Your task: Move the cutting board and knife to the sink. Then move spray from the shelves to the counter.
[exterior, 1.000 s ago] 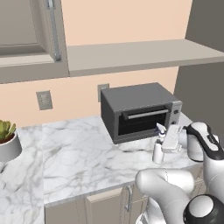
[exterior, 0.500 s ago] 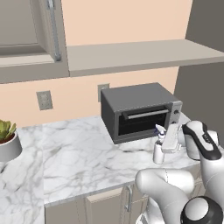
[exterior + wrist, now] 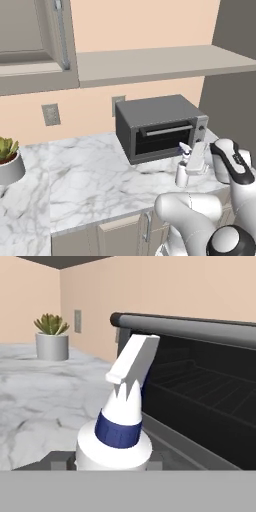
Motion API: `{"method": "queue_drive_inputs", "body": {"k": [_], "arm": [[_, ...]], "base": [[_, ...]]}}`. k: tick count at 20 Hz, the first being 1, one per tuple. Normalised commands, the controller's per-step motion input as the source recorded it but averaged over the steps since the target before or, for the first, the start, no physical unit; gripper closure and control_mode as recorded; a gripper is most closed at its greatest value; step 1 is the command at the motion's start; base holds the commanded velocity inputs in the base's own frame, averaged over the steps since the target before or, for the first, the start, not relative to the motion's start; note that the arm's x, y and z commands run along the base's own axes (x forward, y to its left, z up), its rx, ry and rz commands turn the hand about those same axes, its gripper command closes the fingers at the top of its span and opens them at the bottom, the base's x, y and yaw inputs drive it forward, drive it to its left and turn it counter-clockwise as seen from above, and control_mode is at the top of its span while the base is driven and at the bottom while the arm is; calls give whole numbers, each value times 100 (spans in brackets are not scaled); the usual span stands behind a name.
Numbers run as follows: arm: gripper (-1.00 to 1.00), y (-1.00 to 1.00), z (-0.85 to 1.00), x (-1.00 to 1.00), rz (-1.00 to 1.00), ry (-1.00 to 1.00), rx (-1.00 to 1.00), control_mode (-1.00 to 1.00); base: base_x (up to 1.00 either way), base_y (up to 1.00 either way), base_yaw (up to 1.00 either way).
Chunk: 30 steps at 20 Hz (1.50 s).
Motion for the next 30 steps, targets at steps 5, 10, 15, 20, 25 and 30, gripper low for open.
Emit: {"method": "queue_drive_inputs", "body": {"k": [5, 10, 15, 20, 25, 30], "arm": [[100, 0, -31, -9, -2, -8, -1, -100], [100, 14, -40, -10, -9, 0, -5, -100], [100, 13, -32, 4, -10, 0, -5, -100], [100, 8, -35, 1, -9, 0, -5, -100], [-100, 9, -37, 0, -6, 0, -5, -100], [-100, 27, -32, 0, -6, 0, -6, -100]], "base": [[0, 0, 0], [0, 0, 0], [0, 0, 0], [0, 0, 0], [0, 0, 0], [0, 0, 0]]}}
